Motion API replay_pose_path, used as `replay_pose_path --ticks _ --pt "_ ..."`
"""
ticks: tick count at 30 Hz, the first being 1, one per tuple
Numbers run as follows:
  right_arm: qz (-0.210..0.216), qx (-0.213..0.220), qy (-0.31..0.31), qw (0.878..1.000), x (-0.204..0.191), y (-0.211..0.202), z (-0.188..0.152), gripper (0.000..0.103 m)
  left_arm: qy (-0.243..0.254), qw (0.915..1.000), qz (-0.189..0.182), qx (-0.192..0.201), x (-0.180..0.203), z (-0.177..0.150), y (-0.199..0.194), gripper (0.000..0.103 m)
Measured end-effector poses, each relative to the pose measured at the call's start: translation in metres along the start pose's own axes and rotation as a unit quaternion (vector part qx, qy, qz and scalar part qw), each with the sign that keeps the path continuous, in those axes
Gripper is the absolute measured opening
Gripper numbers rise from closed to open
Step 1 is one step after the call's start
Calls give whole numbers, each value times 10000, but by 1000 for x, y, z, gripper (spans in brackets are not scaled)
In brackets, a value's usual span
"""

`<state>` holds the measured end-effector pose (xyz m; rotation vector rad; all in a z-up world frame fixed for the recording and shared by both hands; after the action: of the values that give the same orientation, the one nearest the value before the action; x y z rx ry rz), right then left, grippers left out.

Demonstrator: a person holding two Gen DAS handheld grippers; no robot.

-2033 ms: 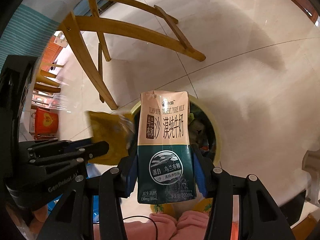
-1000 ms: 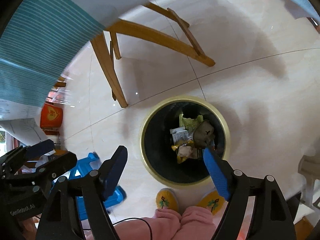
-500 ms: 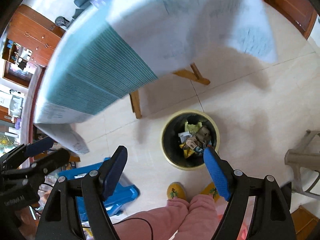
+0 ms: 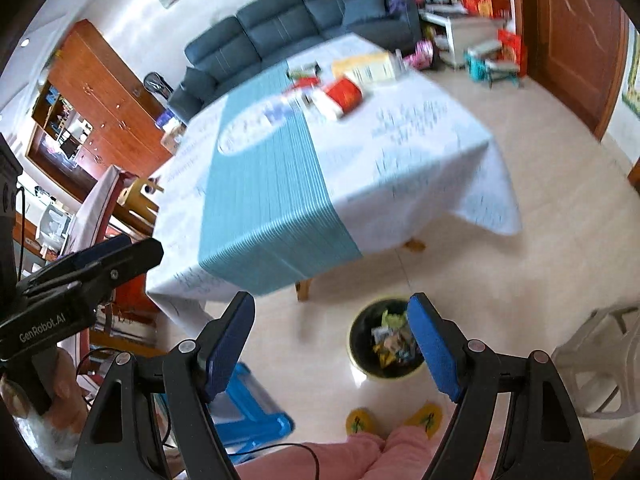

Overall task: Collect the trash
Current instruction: 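Move both tools back toward the table and the remaining trash, then grasp the yellow box with the right tool while the left tool reaches for the red-white cup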

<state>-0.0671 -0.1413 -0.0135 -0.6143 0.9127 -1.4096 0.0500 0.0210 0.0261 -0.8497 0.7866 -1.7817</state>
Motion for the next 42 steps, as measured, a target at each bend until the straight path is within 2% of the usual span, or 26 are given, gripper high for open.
replay_pose_path --ticks 6,11,17,19,21,26,29,31,33,37,42 --pt "-138 259 -246 9993 -8 -19 41 80 9 9988 -97 470 1 35 -24 70" --pt "-134 255 -469 9985 -2 -5 76 80 -52 9985 -85 535 0 57 -16 70" --pt "-32 186 -883 9959 24 34 130 80 -220 9990 24 400 6 96 30 70" --pt "-22 187 -1114 9936 40 51 159 80 -200 9991 76 363 13 114 51 78" --pt "45 194 -1261 9918 58 70 183 80 -174 9993 126 295 21 135 76 78" --pt "160 23 -1569 9875 118 122 257 80 15 9993 378 -68 50 195 157 78" --pt "259 -112 -1768 9838 150 150 293 80 45 9981 414 -463 62 223 209 78" --pt "277 -188 -1992 9794 168 169 316 80 -128 9961 418 -766 65 235 244 78" --pt "308 -252 -2241 9738 182 189 339 80 -546 9916 434 -1086 58 243 278 78" --pt "425 -426 -2660 9621 190 233 376 80 -1298 9805 424 -1412 36 243 310 78" --pt "443 -625 -3551 9317 173 293 397 80 -1723 9714 401 -1582 20 246 336 78"
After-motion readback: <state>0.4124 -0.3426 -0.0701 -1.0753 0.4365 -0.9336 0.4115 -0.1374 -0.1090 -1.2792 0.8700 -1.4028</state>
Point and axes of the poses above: each gripper's, at about its wrist camera, not at the fingertips, and y roughly the way its jaws point, x to its right, z to its top, the point moved 5 cm from there along y, roughly the way its jaws point, and after that the axes turned 12 degrees about -y, right-handed, at the moved point
